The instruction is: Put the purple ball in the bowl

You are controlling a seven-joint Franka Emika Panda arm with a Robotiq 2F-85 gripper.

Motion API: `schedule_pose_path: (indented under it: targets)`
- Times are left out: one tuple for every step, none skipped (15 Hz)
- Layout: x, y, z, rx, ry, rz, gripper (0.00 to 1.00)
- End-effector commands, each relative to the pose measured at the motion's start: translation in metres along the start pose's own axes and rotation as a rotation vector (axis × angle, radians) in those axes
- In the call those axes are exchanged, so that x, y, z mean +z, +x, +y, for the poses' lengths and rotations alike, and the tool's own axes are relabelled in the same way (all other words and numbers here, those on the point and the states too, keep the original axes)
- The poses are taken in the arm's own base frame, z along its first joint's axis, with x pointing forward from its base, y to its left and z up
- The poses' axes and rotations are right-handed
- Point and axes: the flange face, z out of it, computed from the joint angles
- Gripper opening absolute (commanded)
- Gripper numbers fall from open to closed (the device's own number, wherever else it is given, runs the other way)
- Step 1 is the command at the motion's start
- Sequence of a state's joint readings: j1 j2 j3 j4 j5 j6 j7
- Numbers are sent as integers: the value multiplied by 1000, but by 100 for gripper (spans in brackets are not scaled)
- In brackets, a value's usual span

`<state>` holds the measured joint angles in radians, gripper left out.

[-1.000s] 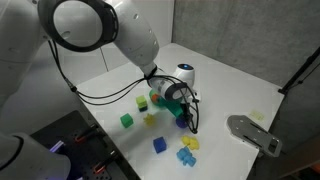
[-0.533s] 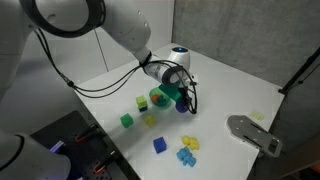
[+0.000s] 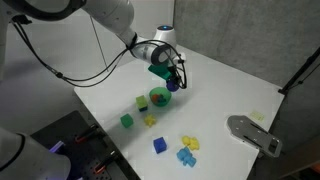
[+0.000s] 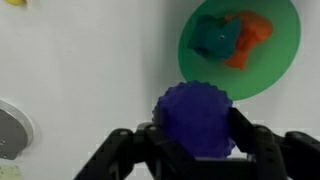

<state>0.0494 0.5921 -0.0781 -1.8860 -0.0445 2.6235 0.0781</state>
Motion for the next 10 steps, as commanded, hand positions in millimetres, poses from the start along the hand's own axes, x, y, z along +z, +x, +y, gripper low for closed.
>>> schedule_pose_path:
  targets:
    - [-10, -10, -30, -34, 44, -27, 40]
    - [-7, -13, -38, -45, 49, -37, 40]
    - [-3, -16, -43, -53, 51, -51, 40]
    - [0, -19, -46, -60, 47, -63, 40]
    - [4, -22, -47, -61, 40, -73, 90]
    - [7, -24, -46, -62, 38, -83, 91]
    - [9, -26, -46, -63, 34, -91, 97]
    - [11, -28, -45, -64, 31, -96, 100]
    - [11, -29, -44, -63, 25, -100, 100]
    - [9, -30, -42, -63, 19, -99, 100]
